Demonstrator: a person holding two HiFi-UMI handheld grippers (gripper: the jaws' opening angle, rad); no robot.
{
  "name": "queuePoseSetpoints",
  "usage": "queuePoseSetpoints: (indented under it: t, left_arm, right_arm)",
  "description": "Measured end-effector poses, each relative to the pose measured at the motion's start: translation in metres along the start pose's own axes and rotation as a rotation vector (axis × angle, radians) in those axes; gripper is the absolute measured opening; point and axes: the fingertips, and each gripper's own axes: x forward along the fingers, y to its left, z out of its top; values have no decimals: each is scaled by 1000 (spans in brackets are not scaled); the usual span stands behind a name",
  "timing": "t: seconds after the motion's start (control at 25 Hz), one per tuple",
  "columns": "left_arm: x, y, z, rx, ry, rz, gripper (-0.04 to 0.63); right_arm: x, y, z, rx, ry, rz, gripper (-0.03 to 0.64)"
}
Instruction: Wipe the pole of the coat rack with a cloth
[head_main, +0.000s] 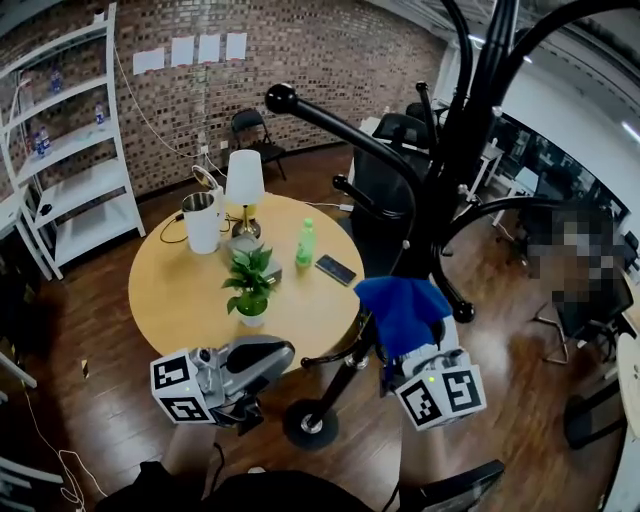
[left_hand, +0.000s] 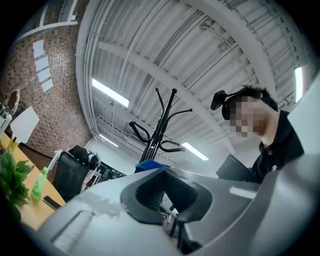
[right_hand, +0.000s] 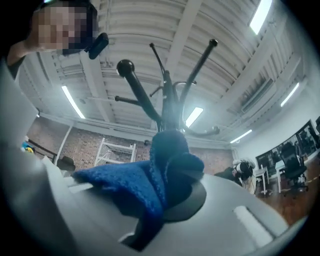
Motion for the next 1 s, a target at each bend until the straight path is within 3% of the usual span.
queuePoseSetpoints:
  t: [0.2, 0.48, 0.72, 1.0]
  left_arm:
    - [0, -11, 6, 24, -12, -14, 0]
    - [2, -8, 5, 18, -20, -19, 0]
    - [6, -3, 0, -7, -6, -19, 0]
    - [15, 3, -15, -42, 16, -33, 0]
  right_arm:
    - [14, 1, 56, -52, -110, 0, 23]
    - [12, 1, 50, -77, -127, -12, 25]
    - [-10, -8, -8, -18, -18, -35, 25]
    - [-50, -14, -130, 26, 230, -91, 25]
